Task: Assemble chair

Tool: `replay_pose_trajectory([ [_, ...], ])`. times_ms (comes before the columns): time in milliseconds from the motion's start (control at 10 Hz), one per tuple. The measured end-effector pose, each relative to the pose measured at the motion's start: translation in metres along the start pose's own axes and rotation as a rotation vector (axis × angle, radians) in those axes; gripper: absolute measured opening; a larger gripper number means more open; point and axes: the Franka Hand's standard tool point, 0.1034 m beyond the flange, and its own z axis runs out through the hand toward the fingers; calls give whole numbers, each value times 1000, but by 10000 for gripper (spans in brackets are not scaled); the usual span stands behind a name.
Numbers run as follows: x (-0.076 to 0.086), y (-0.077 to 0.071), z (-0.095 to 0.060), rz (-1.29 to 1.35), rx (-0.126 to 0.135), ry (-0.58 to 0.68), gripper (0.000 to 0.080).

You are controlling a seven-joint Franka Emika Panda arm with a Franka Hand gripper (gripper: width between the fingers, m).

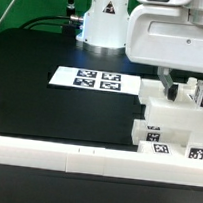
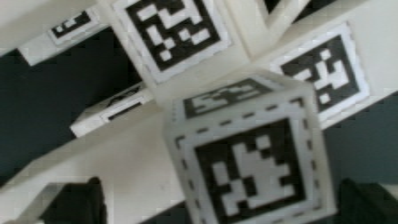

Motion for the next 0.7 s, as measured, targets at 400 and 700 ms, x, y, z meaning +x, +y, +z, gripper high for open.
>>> replay_pose_trajectory([
  [400,-10,-12,0,-132,-17,23,649],
  [700,-12,-7,7,-129,-18,27,423],
])
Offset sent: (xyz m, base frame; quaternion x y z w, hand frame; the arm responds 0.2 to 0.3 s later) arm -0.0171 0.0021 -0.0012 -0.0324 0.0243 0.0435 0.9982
